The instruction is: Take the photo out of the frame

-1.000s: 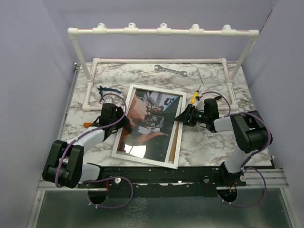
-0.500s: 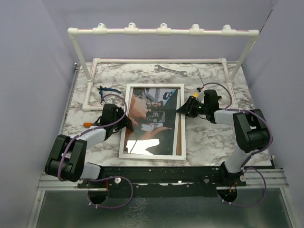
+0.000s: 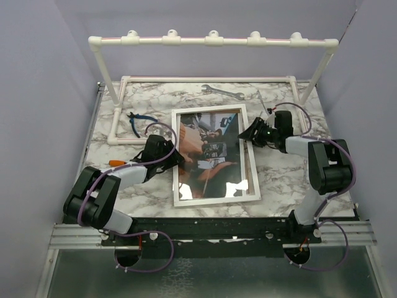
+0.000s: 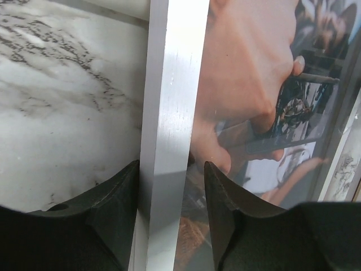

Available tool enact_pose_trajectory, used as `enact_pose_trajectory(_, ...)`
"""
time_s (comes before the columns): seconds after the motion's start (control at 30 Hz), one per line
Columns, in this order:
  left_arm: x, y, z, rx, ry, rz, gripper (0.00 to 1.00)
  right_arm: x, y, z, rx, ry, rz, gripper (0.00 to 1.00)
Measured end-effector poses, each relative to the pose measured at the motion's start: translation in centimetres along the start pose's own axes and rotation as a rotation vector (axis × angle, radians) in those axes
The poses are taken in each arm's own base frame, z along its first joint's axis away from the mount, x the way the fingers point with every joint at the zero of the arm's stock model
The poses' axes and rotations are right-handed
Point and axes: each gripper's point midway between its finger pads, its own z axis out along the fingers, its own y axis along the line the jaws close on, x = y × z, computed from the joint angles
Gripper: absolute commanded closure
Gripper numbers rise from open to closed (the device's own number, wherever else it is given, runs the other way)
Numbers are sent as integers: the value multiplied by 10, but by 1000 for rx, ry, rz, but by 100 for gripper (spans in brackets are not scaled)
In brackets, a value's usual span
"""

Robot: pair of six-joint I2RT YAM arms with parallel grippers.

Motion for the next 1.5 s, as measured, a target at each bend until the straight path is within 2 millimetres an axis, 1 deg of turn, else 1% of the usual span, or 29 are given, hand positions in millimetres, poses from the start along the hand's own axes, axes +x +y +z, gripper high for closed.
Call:
enact_pose_trajectory(0.17, -1, -10, 10, 11, 7, 7, 52, -10, -6, -7, 17, -21, 20, 26)
enact_pose_trajectory(0.3, -4, -17, 17, 24, 5, 14, 52, -19, -5, -13, 36, -44, 11, 11)
enact_pose_trajectory(0.33, -4, -18, 17, 26, 5, 15, 52, -20, -5, -15, 44, -51, 7, 9)
enact_pose_trajectory(0.43, -5, -17, 17, 13, -3, 22, 49, -23, -7, -21, 72, -69, -10, 6)
enact_pose_trajectory(0.57, -16, -18, 14, -10, -30, 47, 46, -14, -13, -30, 111, -73, -19, 5)
enact_pose_trajectory(0.7, -27, -22, 4, -20, -68, 72, 41, 3, -20, -41, 138, -67, -21, 7)
enact_pose_trajectory(0.83, -34, -24, -4, -26, -90, 89, 39, 17, -28, -50, 173, -58, -33, 13)
enact_pose_trajectory(1.03, -31, -20, -10, -45, -77, 109, 39, 24, -31, -57, 192, -51, -57, 31)
enact_pose_trajectory(1.1, -29, -17, -11, -53, -68, 116, 40, 25, -30, -59, 190, -52, -65, 35)
enact_pose_trajectory(1.2, -27, -15, -12, -60, -61, 125, 42, 26, -27, -59, 178, -46, -70, 38)
enact_pose_trajectory(1.3, -26, -14, -13, -65, -55, 133, 48, 29, -24, -59, 159, -33, -72, 44)
enact_pose_trajectory(1.5, -24, -11, -14, -76, -47, 147, 54, 31, -23, -59, 147, -19, -70, 53)
